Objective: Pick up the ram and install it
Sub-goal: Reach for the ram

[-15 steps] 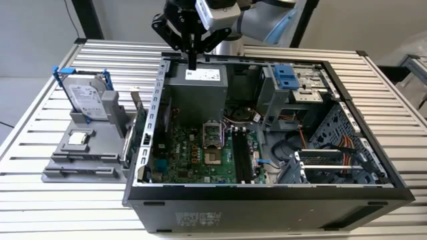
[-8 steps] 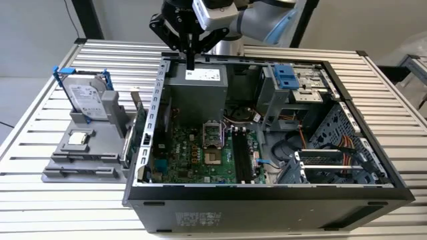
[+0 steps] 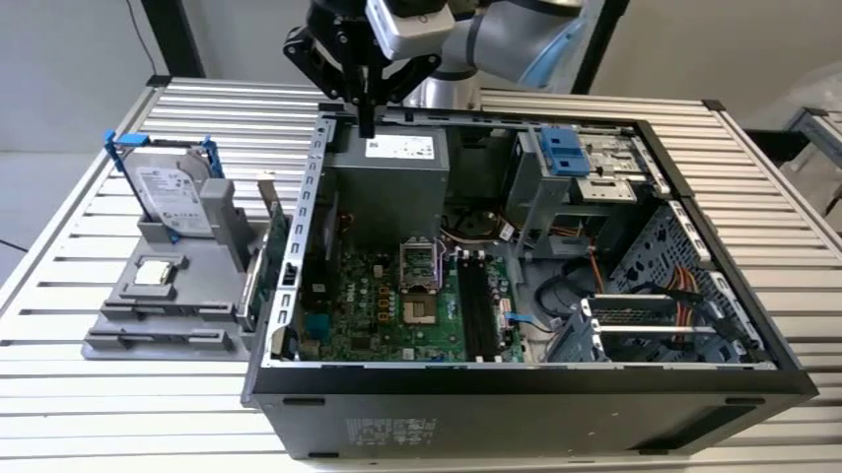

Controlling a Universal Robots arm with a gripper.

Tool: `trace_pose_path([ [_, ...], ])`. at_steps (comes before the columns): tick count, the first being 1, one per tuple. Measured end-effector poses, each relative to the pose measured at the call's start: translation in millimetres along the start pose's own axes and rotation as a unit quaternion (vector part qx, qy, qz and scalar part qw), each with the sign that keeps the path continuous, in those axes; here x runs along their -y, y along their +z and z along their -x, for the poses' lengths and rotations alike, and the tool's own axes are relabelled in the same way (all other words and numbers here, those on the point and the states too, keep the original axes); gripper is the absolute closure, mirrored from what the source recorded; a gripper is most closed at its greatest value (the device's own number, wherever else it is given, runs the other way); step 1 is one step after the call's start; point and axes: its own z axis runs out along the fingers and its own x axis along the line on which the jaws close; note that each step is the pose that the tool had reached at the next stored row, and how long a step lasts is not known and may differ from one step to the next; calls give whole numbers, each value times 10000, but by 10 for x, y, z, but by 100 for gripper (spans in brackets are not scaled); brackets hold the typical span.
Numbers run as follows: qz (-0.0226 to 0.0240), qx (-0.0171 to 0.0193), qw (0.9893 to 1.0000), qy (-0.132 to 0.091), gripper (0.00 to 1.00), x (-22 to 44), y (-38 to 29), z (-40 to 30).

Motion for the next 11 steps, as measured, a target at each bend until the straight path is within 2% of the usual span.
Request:
trace_pose_path([
  [11, 0, -2, 10000, 0, 100, 9, -2, -128],
])
